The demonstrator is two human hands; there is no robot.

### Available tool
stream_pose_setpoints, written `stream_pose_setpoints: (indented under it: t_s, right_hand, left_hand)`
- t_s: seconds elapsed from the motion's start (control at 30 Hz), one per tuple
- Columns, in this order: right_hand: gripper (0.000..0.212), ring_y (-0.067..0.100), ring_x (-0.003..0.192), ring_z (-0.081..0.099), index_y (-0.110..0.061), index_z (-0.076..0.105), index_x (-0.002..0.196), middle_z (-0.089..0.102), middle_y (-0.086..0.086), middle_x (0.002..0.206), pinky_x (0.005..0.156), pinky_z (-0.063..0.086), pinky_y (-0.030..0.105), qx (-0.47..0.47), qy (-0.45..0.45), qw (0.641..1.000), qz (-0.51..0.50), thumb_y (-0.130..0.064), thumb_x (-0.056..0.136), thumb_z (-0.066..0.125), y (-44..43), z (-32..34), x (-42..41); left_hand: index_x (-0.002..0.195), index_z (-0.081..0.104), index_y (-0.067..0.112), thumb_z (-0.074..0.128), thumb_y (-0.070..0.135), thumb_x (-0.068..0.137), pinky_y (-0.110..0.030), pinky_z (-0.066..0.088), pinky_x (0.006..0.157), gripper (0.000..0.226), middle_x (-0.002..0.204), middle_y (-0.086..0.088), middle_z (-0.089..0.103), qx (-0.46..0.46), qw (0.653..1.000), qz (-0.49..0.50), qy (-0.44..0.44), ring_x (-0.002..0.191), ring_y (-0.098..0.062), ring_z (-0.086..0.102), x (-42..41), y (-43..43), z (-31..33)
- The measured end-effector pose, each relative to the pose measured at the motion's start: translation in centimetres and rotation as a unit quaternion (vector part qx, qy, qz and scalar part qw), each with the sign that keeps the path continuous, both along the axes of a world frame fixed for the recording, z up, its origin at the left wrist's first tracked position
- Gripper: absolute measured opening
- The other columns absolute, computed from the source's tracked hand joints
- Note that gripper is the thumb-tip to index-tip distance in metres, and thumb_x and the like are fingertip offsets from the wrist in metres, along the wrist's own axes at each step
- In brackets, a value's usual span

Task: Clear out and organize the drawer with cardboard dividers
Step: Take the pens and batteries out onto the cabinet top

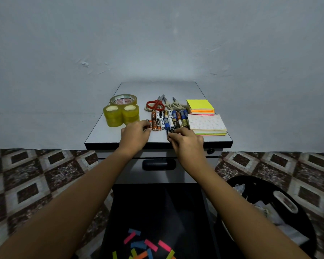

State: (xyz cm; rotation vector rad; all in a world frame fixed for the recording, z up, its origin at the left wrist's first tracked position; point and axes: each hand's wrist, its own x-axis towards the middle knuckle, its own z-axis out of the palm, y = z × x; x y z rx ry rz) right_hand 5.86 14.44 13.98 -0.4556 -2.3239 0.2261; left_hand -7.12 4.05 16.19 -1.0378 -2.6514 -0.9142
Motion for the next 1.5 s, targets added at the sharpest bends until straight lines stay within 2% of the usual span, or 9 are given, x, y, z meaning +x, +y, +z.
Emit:
stream_pose_setpoints:
  t_s: [0.3, 0.47, 0.9, 0.97, 1.1, 1.23, 1.4, 1.5]
  right_hand:
    - [0.015, 0.036, 0.088, 0.063, -0.01, 0.074, 0.094, 0.068, 0.013, 0.096, 0.069, 0.043, 0.042, 0.004, 0.01, 1.0, -0.002, -0.013, 0.08, 0.07, 0.2, -0.4, -0.4]
    - [0.017, 0.035, 0.087, 0.063, -0.011, 0.074, 0.095, 0.068, 0.013, 0.097, 0.068, 0.045, 0.041, 0.008, 0.018, 1.0, -0.001, -0.014, 0.08, 0.069, 0.3, -0.6, -0.3]
    - [0.019, 0.033, 0.094, 0.061, -0.01, 0.072, 0.102, 0.067, 0.012, 0.103, 0.073, 0.046, 0.041, -0.001, 0.006, 1.0, 0.011, -0.015, 0.084, 0.067, 0.2, -0.1, 0.1]
    - [0.02, 0.033, 0.094, 0.061, -0.01, 0.072, 0.102, 0.067, 0.012, 0.102, 0.073, 0.046, 0.041, 0.0, 0.007, 1.0, 0.013, -0.015, 0.083, 0.067, 0.2, -0.1, 0.1]
    - [0.02, 0.034, 0.09, 0.061, -0.007, 0.072, 0.1, 0.067, 0.013, 0.099, 0.072, 0.052, 0.043, 0.002, 0.013, 1.0, 0.017, -0.014, 0.082, 0.068, 0.3, 0.0, 0.2]
    - [0.021, 0.035, 0.086, 0.062, -0.003, 0.071, 0.098, 0.067, 0.015, 0.096, 0.071, 0.055, 0.045, -0.001, 0.037, 0.999, 0.031, -0.012, 0.079, 0.068, -0.2, 0.1, 0.8]
    - [0.03, 0.032, 0.095, 0.062, -0.004, 0.069, 0.107, 0.065, 0.013, 0.101, 0.078, 0.051, 0.038, -0.047, 0.049, 0.996, 0.061, -0.02, 0.082, 0.062, -1.8, -0.4, 2.9]
    - [0.031, 0.029, 0.093, 0.062, -0.004, 0.068, 0.108, 0.065, 0.011, 0.1, 0.079, 0.05, 0.034, -0.086, 0.034, 0.991, 0.092, -0.022, 0.084, 0.062, -2.8, -2.0, 4.4]
  left_hand:
    - [0.119, 0.064, 0.017, 0.056, 0.024, 0.092, -0.047, 0.043, 0.097, 0.029, 0.118, -0.005, 0.065, 0.012, 1.0, 0.003, -0.001, 0.11, -0.024, 0.057, -0.2, 0.1, -0.3]
    - [0.121, 0.063, 0.017, 0.057, 0.025, 0.092, -0.046, 0.046, 0.093, 0.031, 0.113, -0.008, 0.065, 0.013, 1.0, -0.002, 0.0, 0.105, -0.025, 0.058, -0.2, 0.0, -0.3]
    - [0.126, 0.059, 0.015, 0.058, 0.024, 0.091, -0.046, 0.047, 0.094, 0.036, 0.119, -0.009, 0.064, 0.029, 0.999, -0.008, -0.023, 0.11, -0.024, 0.057, 0.3, -0.5, 0.1]
    - [0.127, 0.058, 0.013, 0.059, 0.023, 0.091, -0.044, 0.048, 0.095, 0.037, 0.12, -0.01, 0.063, 0.036, 0.999, -0.009, -0.026, 0.11, -0.023, 0.058, 0.6, -0.6, 0.2]
    - [0.127, 0.058, 0.01, 0.059, 0.021, 0.091, -0.029, 0.044, 0.09, 0.037, 0.125, -0.011, 0.06, 0.06, 0.998, -0.013, -0.033, 0.114, -0.022, 0.056, 1.3, -1.1, 0.6]
    - [0.122, 0.06, 0.008, 0.061, 0.02, 0.09, -0.033, 0.04, 0.099, 0.034, 0.126, -0.011, 0.059, 0.088, 0.996, -0.026, -0.006, 0.118, -0.023, 0.051, 2.6, -2.1, 0.8]
    - [0.108, 0.067, 0.005, 0.067, 0.019, 0.082, -0.024, 0.041, 0.09, 0.029, 0.106, -0.011, 0.065, 0.121, 0.986, -0.089, 0.074, 0.103, -0.024, 0.059, 5.3, -5.0, -1.5]
    - [0.108, 0.068, 0.008, 0.065, 0.023, 0.081, -0.013, 0.035, 0.087, 0.031, 0.104, -0.008, 0.065, 0.092, 0.989, -0.111, 0.036, 0.098, -0.015, 0.056, 7.1, -7.1, -4.0]
